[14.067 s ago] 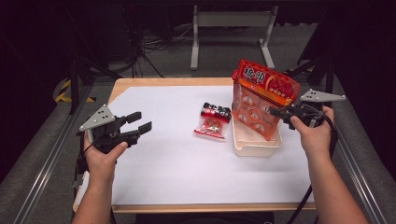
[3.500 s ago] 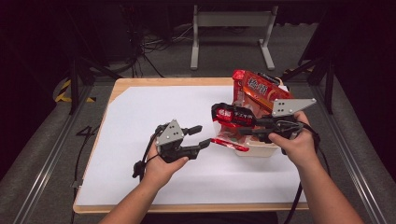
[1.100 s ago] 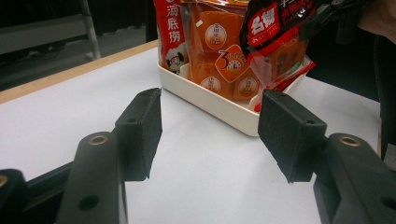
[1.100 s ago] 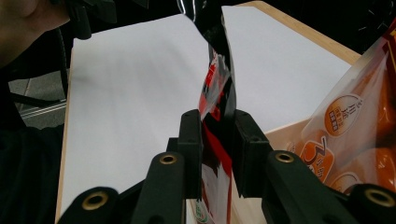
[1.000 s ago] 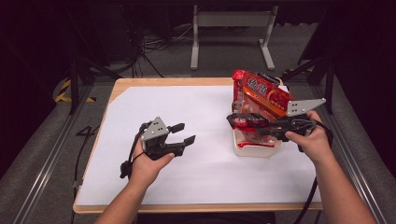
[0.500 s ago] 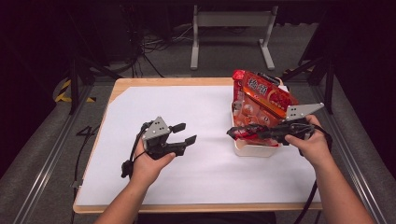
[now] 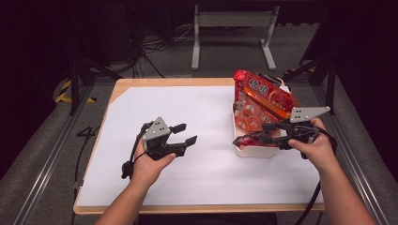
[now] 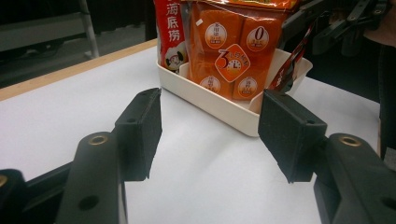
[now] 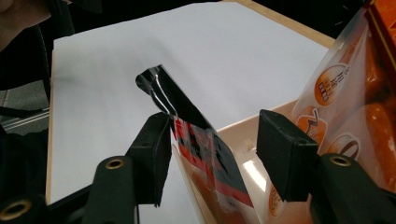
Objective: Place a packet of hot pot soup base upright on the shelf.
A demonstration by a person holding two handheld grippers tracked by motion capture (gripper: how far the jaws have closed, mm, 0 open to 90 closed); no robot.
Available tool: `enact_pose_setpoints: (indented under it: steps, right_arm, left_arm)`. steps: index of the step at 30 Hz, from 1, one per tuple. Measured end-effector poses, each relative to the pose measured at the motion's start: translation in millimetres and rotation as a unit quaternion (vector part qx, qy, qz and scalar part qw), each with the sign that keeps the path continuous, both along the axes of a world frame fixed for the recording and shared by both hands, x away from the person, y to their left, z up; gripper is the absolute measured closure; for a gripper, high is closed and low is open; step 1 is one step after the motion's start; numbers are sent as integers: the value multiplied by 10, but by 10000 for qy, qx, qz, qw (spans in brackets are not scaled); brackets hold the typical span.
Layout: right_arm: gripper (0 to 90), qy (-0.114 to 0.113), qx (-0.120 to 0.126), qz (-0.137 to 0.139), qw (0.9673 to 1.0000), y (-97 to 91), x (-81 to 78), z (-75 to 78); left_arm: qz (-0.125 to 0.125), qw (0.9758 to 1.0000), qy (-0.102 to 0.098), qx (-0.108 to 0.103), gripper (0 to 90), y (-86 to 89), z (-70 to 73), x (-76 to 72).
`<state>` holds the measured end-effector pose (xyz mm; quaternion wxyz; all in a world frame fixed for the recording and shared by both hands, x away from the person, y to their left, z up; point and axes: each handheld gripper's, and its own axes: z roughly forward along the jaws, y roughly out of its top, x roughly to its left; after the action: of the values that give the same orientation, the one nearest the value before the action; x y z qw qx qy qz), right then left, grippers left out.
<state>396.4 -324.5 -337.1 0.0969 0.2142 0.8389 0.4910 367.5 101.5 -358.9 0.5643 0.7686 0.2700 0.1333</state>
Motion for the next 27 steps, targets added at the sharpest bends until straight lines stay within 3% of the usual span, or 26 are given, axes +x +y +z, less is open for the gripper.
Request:
enact_pose_setpoints:
  steps: [8,10,11,17,27]
  right_arm:
    - [625,-440,-236,124,9987,96,-72,126]
    - [773,-594,-395,170,9973,140,-82,152]
    - [777,-611,-442,155,9970,149,-83,155]
    - [801,-522,-535,-7,9972,102,-88,144]
    - [785,-226,-698,-556,9958,-65,-78,40]
  left_arm:
    - [1,10000,-2,11,408,6,-8,5]
    - [3,10000,5,-8,408,9,-7,2]
    - [12,10000,-4,-12,409,14,-5,3]
    - [33,10000,17,-26,408,31,-9,12]
    - [35,10000,34,-46,406,40,-7,10]
